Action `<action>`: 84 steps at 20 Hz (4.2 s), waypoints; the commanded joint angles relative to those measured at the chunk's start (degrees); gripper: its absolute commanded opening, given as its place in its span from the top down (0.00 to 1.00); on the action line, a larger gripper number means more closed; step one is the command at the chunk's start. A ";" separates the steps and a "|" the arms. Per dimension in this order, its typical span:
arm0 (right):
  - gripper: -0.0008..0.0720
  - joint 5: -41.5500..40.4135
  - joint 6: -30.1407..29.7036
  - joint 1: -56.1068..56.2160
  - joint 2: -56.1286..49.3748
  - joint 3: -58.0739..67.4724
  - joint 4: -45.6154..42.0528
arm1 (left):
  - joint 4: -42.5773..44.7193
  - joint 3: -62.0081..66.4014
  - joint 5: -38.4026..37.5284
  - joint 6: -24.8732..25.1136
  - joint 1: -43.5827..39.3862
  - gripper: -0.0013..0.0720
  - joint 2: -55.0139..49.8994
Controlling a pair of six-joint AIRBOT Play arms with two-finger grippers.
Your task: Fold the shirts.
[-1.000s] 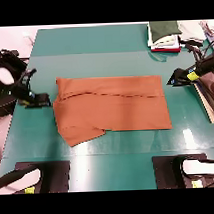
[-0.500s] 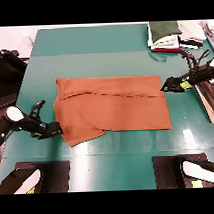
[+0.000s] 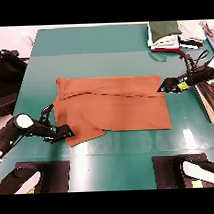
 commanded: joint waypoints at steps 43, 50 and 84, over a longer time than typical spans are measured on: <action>0.96 2.47 -1.92 -17.44 15.78 -15.80 -2.82 | 16.87 22.99 -1.81 3.72 -0.24 0.94 3.91; 0.96 -2.99 2.67 -6.91 -6.32 2.49 -2.71 | 16.90 36.33 8.11 4.74 -0.24 0.94 -18.58; 0.96 2.19 -10.08 -6.91 -15.43 18.47 19.76 | -0.70 63.14 17.97 2.51 -25.79 0.94 -53.53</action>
